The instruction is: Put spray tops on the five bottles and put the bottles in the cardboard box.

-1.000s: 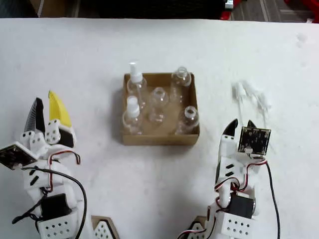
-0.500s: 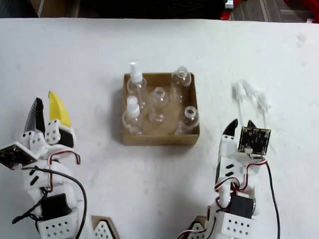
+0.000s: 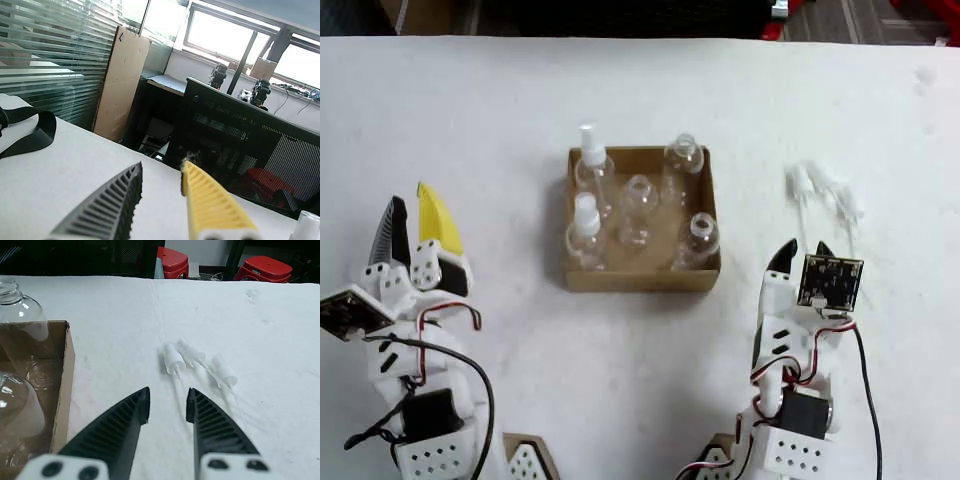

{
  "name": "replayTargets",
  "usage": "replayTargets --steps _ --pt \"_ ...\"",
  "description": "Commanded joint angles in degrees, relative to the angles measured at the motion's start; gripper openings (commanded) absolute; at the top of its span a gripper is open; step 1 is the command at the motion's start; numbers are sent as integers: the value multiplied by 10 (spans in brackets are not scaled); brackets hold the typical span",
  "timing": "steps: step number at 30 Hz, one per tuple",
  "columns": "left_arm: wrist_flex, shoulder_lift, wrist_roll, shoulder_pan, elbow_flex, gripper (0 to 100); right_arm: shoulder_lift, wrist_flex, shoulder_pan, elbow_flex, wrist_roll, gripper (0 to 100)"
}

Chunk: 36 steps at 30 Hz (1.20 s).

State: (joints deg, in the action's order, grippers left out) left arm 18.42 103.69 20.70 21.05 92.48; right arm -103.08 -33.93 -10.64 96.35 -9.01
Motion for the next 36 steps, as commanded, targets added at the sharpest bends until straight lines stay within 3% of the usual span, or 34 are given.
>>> replayTargets --steps 1,36 --pt "2 8 -8 7 -10 125 1 -3 7 5 0 106" --pt "-4 8 -9 7 1 128 0 -3 7 5 0 106"
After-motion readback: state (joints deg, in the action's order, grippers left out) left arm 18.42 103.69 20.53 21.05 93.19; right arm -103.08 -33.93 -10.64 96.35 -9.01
